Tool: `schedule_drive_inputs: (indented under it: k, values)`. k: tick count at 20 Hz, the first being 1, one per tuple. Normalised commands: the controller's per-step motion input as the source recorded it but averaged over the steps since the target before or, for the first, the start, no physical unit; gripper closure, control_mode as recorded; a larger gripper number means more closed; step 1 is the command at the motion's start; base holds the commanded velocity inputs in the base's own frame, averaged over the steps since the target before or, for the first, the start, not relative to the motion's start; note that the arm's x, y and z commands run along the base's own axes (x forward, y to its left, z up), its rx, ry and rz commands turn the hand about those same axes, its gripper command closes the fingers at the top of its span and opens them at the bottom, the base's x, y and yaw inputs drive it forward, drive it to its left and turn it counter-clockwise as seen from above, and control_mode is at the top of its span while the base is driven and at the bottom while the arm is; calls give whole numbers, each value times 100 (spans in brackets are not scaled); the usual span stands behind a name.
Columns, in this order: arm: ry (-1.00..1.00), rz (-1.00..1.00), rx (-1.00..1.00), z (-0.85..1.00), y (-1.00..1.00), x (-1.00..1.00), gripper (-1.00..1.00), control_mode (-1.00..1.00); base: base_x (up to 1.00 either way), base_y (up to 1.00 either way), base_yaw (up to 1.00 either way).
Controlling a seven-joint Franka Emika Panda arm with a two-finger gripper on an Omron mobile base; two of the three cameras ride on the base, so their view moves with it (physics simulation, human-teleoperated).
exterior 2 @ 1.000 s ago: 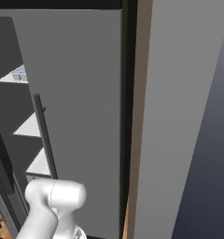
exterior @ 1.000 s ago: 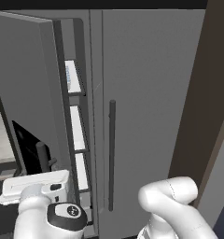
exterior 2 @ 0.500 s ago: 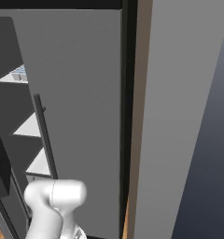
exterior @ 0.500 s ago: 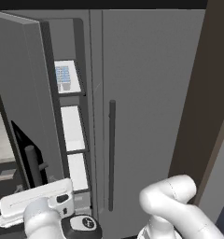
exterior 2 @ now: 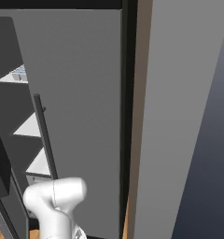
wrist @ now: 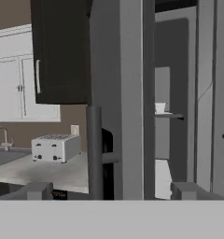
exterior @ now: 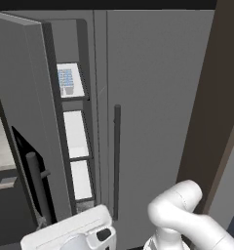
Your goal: Open the freezer door, pick up the ice cube tray from the freezer, and place it on the dining counter.
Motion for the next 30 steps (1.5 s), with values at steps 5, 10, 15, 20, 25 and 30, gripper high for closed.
schedule_drive_inputs:
  k: [5,10,15,20,25,30]
  values:
    - [0,0,0,39,-78,-9,-100,-100,0,0,0]
    - [1,2,0,48,-91,0,-100,-100,0,0,0]
    - [4,7,0,45,-89,0,-100,-100,0,0,0]
    - [1,12,1,33,-62,0,-100,-100,0,0,0]
    - [0,24,6,9,-21,35,-100,-100,0,0,0]
    - [0,30,6,0,-4,49,-100,-100,0,0,0]
